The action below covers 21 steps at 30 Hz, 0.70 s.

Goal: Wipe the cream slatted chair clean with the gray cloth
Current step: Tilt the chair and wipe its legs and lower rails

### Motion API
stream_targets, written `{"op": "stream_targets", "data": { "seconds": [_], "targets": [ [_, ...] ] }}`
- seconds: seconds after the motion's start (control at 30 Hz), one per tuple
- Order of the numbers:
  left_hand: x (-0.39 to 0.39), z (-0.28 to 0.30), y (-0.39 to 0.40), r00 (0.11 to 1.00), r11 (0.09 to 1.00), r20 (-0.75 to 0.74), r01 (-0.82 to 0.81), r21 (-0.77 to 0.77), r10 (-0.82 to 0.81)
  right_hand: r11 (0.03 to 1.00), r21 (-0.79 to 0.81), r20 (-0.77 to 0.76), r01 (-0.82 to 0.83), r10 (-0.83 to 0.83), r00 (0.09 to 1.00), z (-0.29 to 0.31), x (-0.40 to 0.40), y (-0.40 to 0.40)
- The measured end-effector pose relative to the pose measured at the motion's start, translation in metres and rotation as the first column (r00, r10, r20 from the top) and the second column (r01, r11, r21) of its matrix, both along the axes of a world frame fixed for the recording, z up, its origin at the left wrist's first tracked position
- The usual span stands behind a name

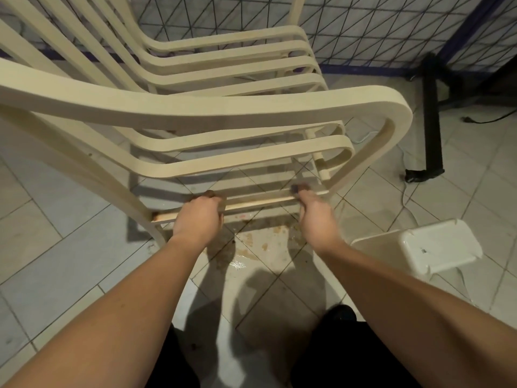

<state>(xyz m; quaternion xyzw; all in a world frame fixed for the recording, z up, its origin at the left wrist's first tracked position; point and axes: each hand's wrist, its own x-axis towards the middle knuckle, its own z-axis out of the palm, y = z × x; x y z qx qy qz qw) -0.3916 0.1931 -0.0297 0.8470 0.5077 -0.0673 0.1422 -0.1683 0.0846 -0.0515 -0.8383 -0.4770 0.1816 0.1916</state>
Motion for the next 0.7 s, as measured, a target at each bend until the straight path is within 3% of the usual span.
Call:
{"op": "stream_targets", "data": {
  "seconds": [0.1,0.2,0.3,0.4,0.5,0.6,0.7],
  "targets": [
    [-0.001,-0.002,0.002,0.999,0.999,0.024,-0.036,-0.018,0.037,0.982,-0.026,-0.002,-0.188,0.188,0.982,0.0,-0.018,-0.014],
    [-0.003,-0.004,0.003,0.998,0.999,0.049,-0.045,-0.019,0.046,0.985,0.156,-0.056,-0.067,0.077,0.995,0.004,-0.007,-0.023],
    [-0.004,-0.004,0.002,0.998,0.999,0.053,-0.037,-0.006,0.038,0.949,0.294,0.122,-0.112,0.079,0.989,0.012,0.011,-0.009],
    [-0.004,-0.005,0.001,0.997,0.999,0.064,-0.038,0.0,0.038,0.98,0.162,0.221,-0.118,0.081,0.972,0.014,0.024,0.021],
    [-0.002,-0.005,-0.001,0.998,0.999,0.06,-0.035,0.002,0.035,0.984,-0.085,0.271,-0.158,0.175,0.946,-0.003,0.016,0.035],
    [-0.003,-0.006,-0.003,0.998,0.999,0.063,-0.017,0.026,0.016,0.95,-0.045,0.217,-0.309,0.311,0.925,-0.014,-0.003,0.021],
    [-0.005,-0.009,-0.003,0.998,0.999,0.069,0.005,0.044,-0.008,0.838,-0.044,0.213,-0.544,0.54,0.814,-0.009,-0.003,-0.005]
  ]
}}
